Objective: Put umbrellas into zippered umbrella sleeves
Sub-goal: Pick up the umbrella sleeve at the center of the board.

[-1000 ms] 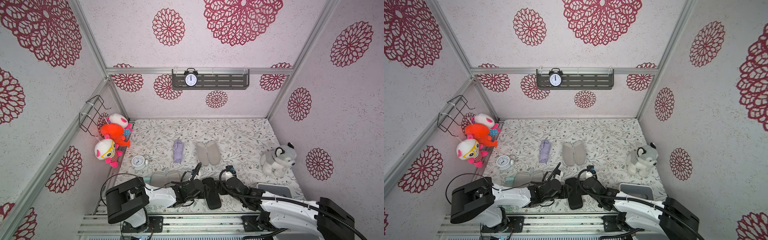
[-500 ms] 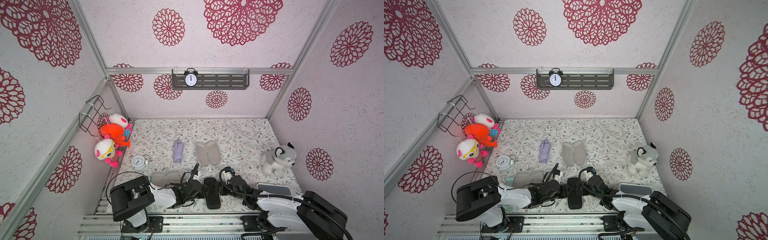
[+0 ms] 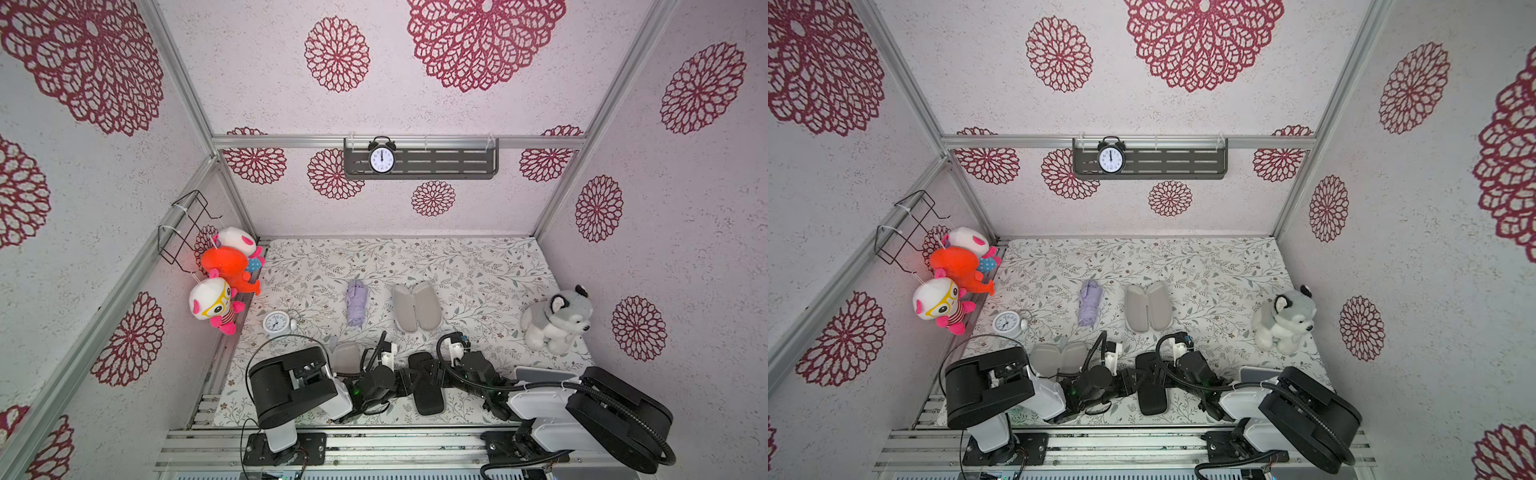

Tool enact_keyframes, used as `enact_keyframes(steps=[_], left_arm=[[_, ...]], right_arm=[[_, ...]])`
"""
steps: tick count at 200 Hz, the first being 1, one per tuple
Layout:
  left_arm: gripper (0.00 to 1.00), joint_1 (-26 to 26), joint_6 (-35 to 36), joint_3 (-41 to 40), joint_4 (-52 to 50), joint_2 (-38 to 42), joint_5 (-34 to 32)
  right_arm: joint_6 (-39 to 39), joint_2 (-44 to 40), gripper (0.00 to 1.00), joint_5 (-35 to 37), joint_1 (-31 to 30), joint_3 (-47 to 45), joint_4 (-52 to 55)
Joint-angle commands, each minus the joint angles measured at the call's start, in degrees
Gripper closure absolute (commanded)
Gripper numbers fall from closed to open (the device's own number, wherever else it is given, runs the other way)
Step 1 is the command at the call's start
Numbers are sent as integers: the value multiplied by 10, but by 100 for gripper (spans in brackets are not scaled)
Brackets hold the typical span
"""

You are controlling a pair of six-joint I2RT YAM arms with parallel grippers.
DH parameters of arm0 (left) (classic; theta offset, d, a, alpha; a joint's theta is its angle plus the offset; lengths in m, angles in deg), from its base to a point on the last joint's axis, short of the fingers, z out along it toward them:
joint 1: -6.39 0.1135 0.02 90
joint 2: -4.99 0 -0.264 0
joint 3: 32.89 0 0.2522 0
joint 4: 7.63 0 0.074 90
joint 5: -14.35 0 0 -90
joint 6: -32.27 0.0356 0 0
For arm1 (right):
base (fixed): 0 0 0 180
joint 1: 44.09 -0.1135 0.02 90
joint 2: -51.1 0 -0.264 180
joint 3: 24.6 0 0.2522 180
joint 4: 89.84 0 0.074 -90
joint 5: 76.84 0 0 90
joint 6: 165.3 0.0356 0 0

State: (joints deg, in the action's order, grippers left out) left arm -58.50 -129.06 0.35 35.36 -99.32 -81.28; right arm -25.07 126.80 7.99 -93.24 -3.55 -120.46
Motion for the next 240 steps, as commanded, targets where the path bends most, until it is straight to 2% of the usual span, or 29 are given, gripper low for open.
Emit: enact_keyframes(steps=[1,30,63,80,106,120,136,153,175,204,223,240], left_arm=[[82,4,-3,-22,-173,-76,42],[84,9,15,-5,-240,-93,29],[80,21,4,-17,-139,-138,59],[78,22,9,-13,-136,-135,64],[74,33,15,-26,-130,-111,57],[70,33,22,-16,-159,-91,54],[66,33,32,-7,-166,-59,58],[60,34,45,-5,-160,-33,52],[53,44,67,-8,-174,14,48],[47,47,95,-32,-144,97,43],[36,47,137,-20,-206,163,35],[28,47,161,-24,-186,190,43]], right_arm=[[34,30,35,-137,-31,-11,46],[49,61,38,-171,-32,-16,-16],[56,107,37,-183,-48,0,-53],[70,132,46,-195,-56,3,-91],[68,135,58,-195,-56,6,-87],[67,121,66,-192,-57,4,-85],[54,84,82,-173,-55,6,-51],[33,42,86,-155,-53,17,4],[25,-5,100,-155,-37,17,14],[-7,-75,100,-162,2,30,53],[-23,-121,100,-162,6,53,95],[-32,-156,100,-160,15,72,113]])
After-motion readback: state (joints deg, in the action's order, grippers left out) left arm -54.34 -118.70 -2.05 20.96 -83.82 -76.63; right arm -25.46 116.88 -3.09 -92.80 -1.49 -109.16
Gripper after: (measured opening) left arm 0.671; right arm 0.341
